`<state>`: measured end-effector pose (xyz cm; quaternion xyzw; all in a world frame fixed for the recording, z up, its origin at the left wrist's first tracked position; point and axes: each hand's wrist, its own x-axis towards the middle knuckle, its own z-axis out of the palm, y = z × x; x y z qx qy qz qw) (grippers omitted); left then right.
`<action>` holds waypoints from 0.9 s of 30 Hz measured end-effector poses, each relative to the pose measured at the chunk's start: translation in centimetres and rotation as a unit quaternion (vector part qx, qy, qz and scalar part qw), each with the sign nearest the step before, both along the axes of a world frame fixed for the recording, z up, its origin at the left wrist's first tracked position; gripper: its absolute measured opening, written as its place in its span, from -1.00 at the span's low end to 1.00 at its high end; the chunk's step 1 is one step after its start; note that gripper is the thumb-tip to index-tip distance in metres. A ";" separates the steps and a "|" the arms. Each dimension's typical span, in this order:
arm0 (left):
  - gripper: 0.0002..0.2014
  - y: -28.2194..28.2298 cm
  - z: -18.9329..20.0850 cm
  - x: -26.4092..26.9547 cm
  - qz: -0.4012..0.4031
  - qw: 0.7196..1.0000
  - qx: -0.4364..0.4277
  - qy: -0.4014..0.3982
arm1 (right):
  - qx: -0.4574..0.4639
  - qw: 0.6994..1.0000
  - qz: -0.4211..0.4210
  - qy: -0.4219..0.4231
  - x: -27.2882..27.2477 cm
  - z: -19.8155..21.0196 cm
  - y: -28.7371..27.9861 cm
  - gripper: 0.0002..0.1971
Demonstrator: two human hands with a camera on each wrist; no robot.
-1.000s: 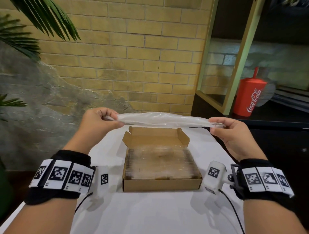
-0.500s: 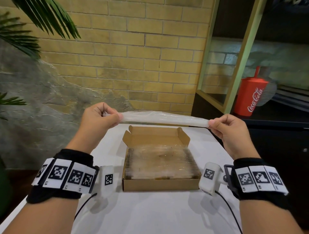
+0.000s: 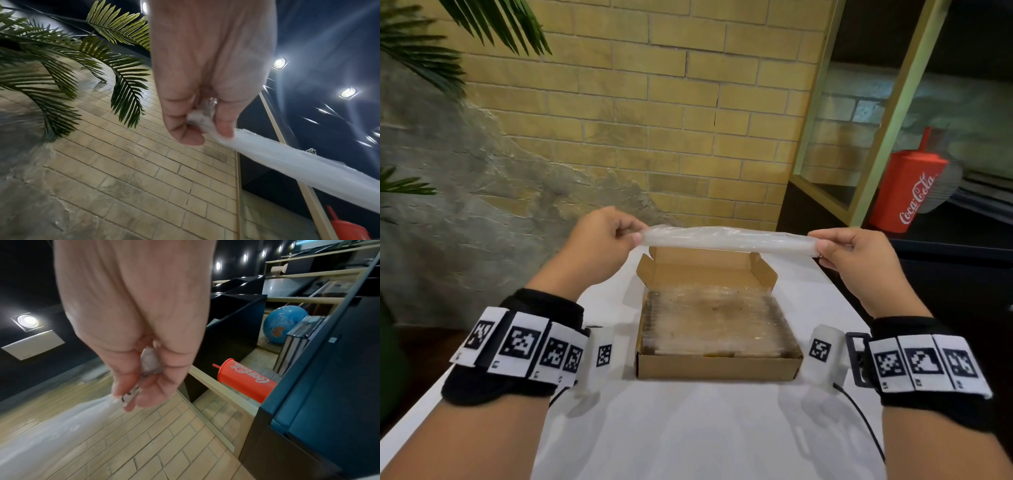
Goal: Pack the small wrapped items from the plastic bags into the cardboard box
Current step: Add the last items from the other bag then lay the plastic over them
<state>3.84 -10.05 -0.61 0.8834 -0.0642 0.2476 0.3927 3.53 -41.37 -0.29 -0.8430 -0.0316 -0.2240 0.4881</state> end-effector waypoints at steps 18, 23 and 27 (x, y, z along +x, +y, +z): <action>-0.80 -0.4 0.4 2.8 0.016 0.989 -0.042 0.139 | -0.028 0.990 -0.014 0.135 2.8 -1.5 -0.3 -0.75; -0.75 -0.4 2.6 2.8 0.045 0.971 -0.059 0.228 | -0.065 0.977 -0.003 0.202 2.7 0.7 -0.5 -0.78; -0.83 -0.4 4.3 1.3 0.025 0.954 -0.039 0.298 | -0.062 0.962 0.031 0.265 0.9 2.6 0.0 -0.74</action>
